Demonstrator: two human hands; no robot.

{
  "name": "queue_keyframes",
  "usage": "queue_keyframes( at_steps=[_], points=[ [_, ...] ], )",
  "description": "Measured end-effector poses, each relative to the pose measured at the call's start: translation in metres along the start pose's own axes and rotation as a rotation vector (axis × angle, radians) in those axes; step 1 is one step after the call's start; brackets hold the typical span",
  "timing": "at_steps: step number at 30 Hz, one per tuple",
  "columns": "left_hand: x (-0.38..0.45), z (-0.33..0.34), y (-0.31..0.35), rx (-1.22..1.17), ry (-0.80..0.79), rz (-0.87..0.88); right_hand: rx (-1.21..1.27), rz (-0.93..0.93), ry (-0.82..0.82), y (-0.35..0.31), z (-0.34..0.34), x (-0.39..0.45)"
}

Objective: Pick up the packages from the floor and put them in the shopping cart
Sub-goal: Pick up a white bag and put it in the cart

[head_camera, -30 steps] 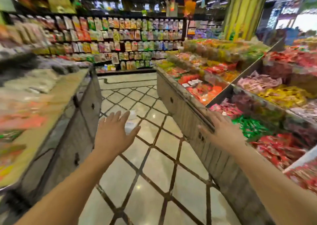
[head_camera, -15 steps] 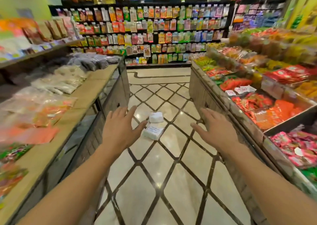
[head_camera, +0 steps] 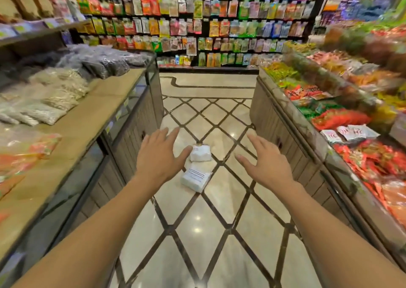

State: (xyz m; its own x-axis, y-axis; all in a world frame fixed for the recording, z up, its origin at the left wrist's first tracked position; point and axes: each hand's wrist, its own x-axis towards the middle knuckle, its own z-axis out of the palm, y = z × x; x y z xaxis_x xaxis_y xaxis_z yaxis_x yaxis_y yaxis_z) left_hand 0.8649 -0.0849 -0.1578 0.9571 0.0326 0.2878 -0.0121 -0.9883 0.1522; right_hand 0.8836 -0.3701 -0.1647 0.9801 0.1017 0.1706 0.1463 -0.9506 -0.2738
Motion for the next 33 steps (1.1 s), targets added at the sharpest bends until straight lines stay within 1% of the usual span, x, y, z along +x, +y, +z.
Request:
queue_keyframes(
  at_steps=[7, 12, 16, 19, 23, 25, 28, 31, 33],
  points=[
    [0.159, 0.058, -0.025, -0.042, -0.07, -0.007, 0.021, 0.015, -0.007, 0.003, 0.035, 0.162],
    [0.249, 0.108, -0.036, -0.059, -0.077, -0.022, 0.055, 0.02, -0.055, 0.012, 0.083, 0.262],
    [0.323, 0.168, -0.047, -0.052, -0.117, -0.077, 0.068, 0.009, -0.134, 0.028, 0.142, 0.347],
    [0.386, 0.221, -0.058, -0.041, -0.157, -0.103, 0.116, 0.051, -0.157, 0.044, 0.184, 0.42],
    [0.461, 0.293, -0.069, -0.018, -0.292, -0.126, 0.153, 0.122, -0.26, 0.065, 0.239, 0.507],
    [0.487, 0.33, -0.074, -0.036, -0.351, -0.165, 0.161, 0.137, -0.315, 0.075, 0.27, 0.542],
    [0.509, 0.395, -0.086, -0.115, -0.351, -0.196, 0.178, 0.172, -0.384, 0.086, 0.323, 0.581],
    [0.514, 0.467, -0.095, -0.153, -0.383, -0.215, 0.21, 0.203, -0.462, 0.092, 0.389, 0.598],
    [0.511, 0.516, -0.097, -0.195, -0.434, -0.244, 0.243, 0.267, -0.511, 0.097, 0.443, 0.601]
  ],
)
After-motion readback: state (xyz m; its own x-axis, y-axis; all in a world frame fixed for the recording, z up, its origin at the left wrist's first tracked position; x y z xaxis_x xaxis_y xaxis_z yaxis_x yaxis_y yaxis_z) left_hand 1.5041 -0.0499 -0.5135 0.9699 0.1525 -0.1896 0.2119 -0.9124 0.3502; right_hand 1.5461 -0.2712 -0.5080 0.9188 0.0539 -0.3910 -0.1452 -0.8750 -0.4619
